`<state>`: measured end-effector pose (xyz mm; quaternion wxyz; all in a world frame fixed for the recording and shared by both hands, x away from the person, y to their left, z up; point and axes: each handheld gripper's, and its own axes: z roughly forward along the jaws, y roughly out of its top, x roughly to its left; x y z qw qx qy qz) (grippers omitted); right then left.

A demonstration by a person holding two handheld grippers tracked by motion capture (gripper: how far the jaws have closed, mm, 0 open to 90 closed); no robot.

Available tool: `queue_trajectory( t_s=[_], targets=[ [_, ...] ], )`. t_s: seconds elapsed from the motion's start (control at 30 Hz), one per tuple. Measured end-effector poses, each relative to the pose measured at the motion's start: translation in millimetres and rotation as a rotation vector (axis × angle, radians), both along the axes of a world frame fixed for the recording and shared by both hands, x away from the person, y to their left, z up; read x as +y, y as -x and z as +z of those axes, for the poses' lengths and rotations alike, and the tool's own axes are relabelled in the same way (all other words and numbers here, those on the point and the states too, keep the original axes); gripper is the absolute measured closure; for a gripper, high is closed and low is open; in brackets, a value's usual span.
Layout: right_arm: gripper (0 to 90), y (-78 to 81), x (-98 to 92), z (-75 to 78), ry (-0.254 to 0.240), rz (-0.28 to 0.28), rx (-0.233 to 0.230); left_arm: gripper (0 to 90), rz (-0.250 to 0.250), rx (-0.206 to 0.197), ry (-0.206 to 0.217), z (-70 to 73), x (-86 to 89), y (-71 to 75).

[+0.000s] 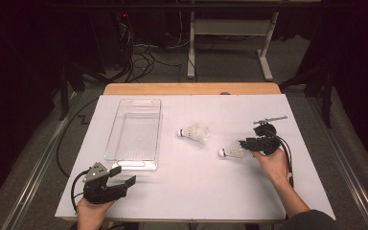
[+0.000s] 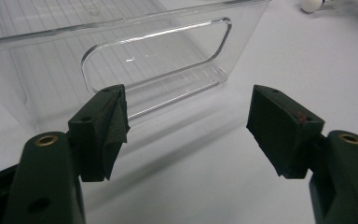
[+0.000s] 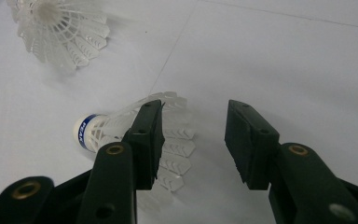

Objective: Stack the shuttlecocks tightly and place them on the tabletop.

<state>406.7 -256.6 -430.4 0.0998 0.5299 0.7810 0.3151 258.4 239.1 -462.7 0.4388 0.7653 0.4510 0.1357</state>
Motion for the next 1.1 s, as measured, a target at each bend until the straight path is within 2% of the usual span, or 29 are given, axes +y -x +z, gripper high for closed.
queue_trajectory(
  t_s=[0.53,1.1],
  targets=[
    [59.7,5.4,-11.6,3.0,-0.018,-0.024,0.002,29.9,0.004,-0.003,0.002,0.2,0.0,0.3],
    [61.8,27.5,-22.0,19.4,-0.051,0.004,-0.05,29.8,0.006,-0.005,0.001,0.5,0.2,0.6]
  ],
)
